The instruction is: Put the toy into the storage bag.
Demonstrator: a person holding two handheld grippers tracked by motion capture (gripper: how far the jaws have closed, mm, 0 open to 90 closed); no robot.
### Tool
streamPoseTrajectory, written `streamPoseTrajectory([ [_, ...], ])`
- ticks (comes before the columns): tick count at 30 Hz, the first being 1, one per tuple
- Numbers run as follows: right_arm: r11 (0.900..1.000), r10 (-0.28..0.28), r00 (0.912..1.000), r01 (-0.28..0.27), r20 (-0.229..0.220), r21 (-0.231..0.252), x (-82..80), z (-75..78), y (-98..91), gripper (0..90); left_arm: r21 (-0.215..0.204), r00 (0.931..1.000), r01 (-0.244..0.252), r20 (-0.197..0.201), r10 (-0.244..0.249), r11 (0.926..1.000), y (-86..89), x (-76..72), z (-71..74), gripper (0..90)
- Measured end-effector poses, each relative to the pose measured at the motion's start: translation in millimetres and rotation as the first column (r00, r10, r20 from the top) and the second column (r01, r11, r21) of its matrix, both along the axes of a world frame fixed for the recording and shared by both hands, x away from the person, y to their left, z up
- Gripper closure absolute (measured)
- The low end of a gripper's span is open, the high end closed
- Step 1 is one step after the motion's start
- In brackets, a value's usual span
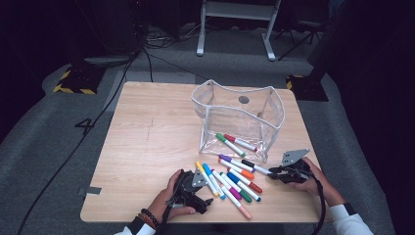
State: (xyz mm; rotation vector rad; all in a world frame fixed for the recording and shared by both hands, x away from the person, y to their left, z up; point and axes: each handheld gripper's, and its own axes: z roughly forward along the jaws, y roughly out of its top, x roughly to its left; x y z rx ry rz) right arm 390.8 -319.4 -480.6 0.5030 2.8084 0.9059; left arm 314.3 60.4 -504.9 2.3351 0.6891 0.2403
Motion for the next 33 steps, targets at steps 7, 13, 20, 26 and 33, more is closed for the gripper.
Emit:
streamPoseTrajectory([
  [7,0.9981,-0.053,0.9984,0.053,0.021,0.032,6.7,-3.2,19.1,62.7,0.000,1.0000,0.000,0.000,0.000,1.0000,0.0,0.1,0.0,0.5],
  [13,0.9943,-0.058,0.9983,0.057,0.002,0.090,8.7,-7.2,26.8,76.8,0.001,1.0000,0.000,0.000,0.000,1.0000,0.0,0.0,0.0,0.5],
  [20,0.9939,-0.049,0.9988,0.049,0.004,0.099,5.9,-3.1,21.1,77.3,0.000,1.0000,0.000,-0.001,0.000,1.0000,0.0,0.0,0.0,0.5],
  [26,0.9834,-0.059,0.9973,0.051,0.043,0.174,-3.4,21.5,5.1,77.3,0.001,1.0000,-0.001,-0.001,0.001,1.0000,0.0,-0.1,0.1,0.5],
  [33,0.9706,-0.041,0.9930,0.013,0.111,0.240,-18.9,60.2,4.4,77.3,0.001,1.0000,0.000,0.000,0.000,1.0000,0.0,0.0,0.0,0.5],
])
